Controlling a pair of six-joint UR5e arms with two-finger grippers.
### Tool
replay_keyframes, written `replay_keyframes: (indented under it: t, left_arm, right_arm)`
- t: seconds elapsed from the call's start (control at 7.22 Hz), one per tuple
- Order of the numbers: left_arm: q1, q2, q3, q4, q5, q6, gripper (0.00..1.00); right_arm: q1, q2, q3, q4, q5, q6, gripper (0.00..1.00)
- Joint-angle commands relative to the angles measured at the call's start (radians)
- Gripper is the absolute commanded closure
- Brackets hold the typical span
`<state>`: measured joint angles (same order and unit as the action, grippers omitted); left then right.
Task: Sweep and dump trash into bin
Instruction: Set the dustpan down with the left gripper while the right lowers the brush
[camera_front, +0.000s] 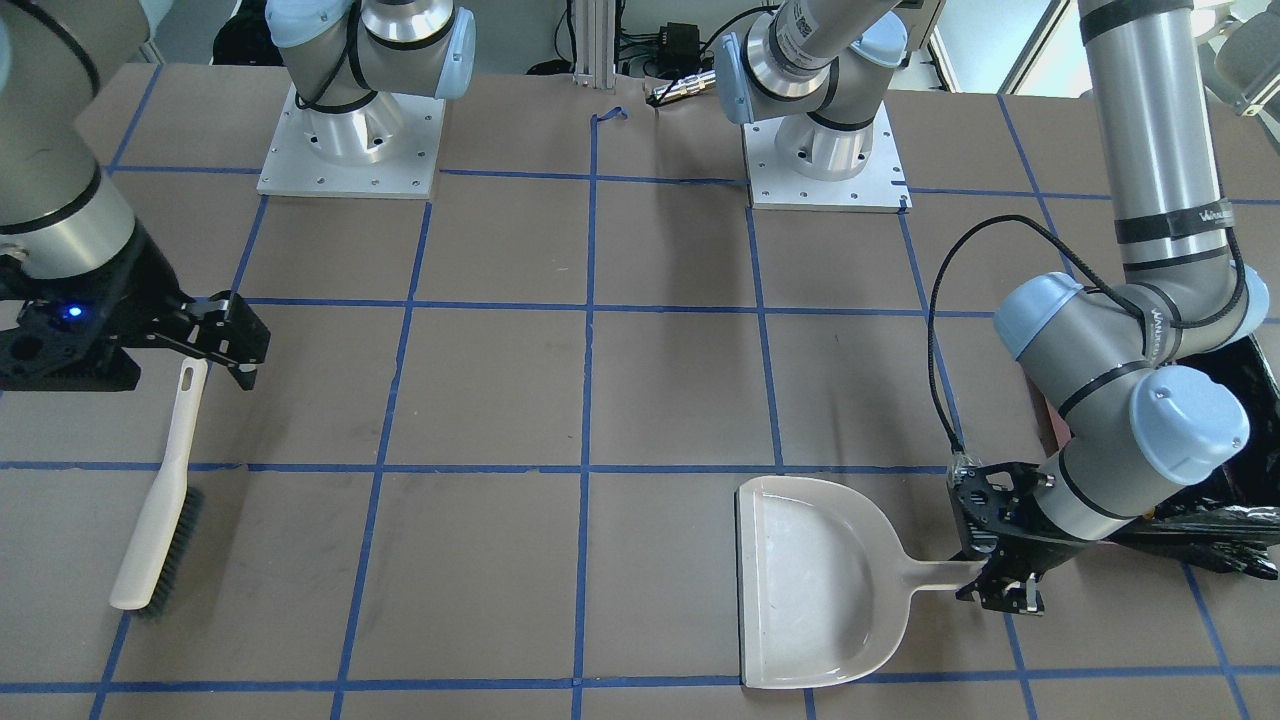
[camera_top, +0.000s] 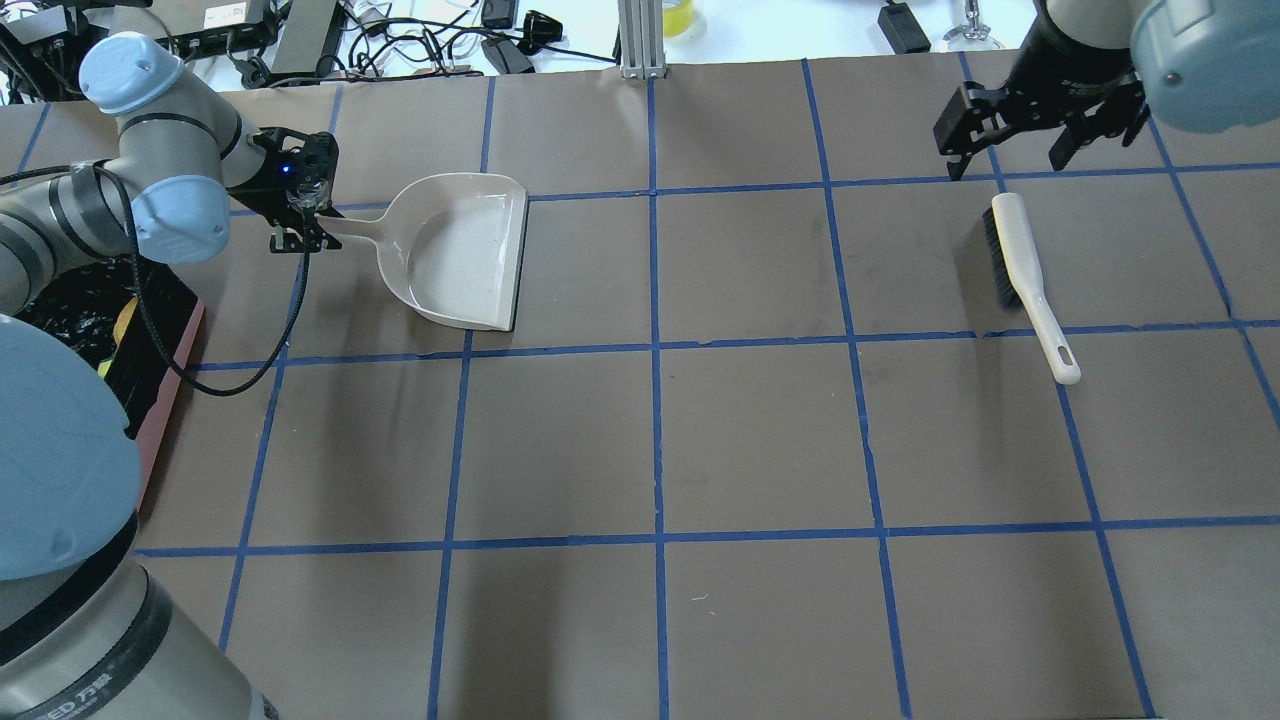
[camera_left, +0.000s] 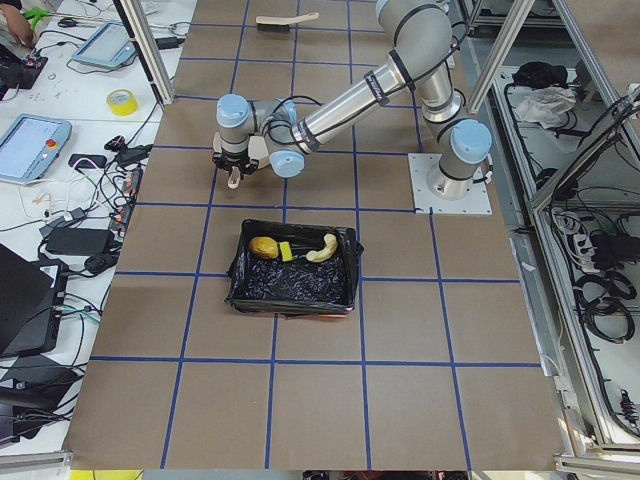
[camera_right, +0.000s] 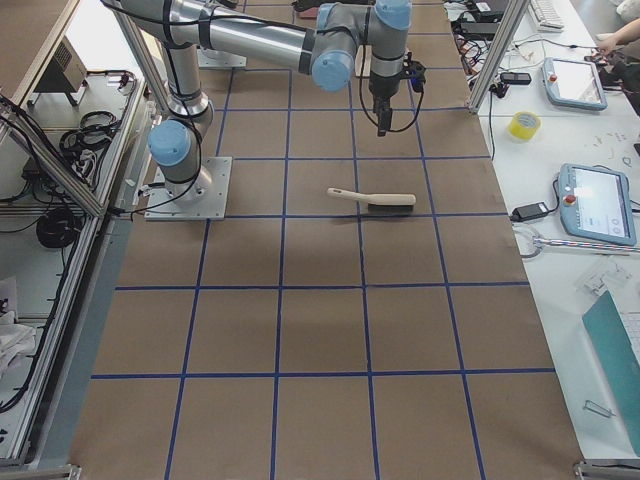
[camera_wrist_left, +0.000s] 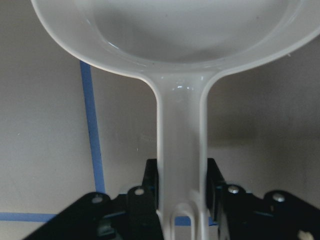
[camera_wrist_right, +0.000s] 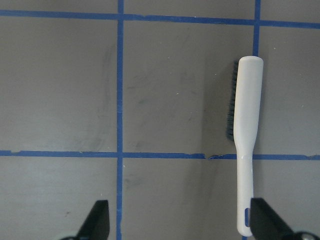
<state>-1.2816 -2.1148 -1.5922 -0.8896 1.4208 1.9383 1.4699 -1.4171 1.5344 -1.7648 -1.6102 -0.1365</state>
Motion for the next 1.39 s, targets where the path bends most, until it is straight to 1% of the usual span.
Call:
replay_keyframes:
  t: [0.0,0.14,0.28,0.42,0.55,0.69,0.83,0.97,1.11,1.25]
  left_arm:
    - [-0.012,-0.001,-0.002,0.000,0.003,-0.001,1.00]
    - [-0.012,-0.002,-0.002,0.000,0.003,-0.002,1.00]
    - [-0.012,-0.004,-0.003,0.000,0.006,-0.009,1.00]
    - [-0.012,-0.011,-0.005,0.000,0.006,-0.051,0.12]
    - [-0.013,-0.004,-0.005,0.000,0.006,-0.100,0.00]
    - [-0.021,0.022,-0.006,-0.005,0.006,-0.161,0.00]
    - [-0.044,0.062,-0.011,-0.038,0.007,-0.233,0.00]
    - [-0.083,0.116,-0.018,-0.076,0.012,-0.333,0.00]
    - [-0.102,0.187,-0.040,-0.115,0.015,-0.487,0.00]
    - [-0.104,0.281,-0.098,-0.174,0.032,-0.601,0.00]
  right_arm:
    - [0.072,-0.040,-0.003,0.033,-0.004,0.051,0.01]
    - [0.091,-0.084,-0.005,0.069,-0.002,0.051,0.01]
    - [0.114,-0.109,-0.003,0.106,-0.008,0.107,0.01]
    - [0.131,-0.112,-0.005,0.105,0.006,0.118,0.01]
    - [0.156,-0.112,-0.007,0.117,0.004,0.118,0.01]
    - [0.161,-0.129,-0.007,0.126,0.006,0.118,0.01]
    - [0.162,-0.155,-0.007,0.168,0.021,0.118,0.01]
    - [0.159,-0.146,-0.007,0.189,0.024,0.110,0.01]
    - [0.152,-0.143,-0.007,0.191,0.021,0.104,0.01]
    - [0.152,-0.143,-0.007,0.192,0.020,0.104,0.01]
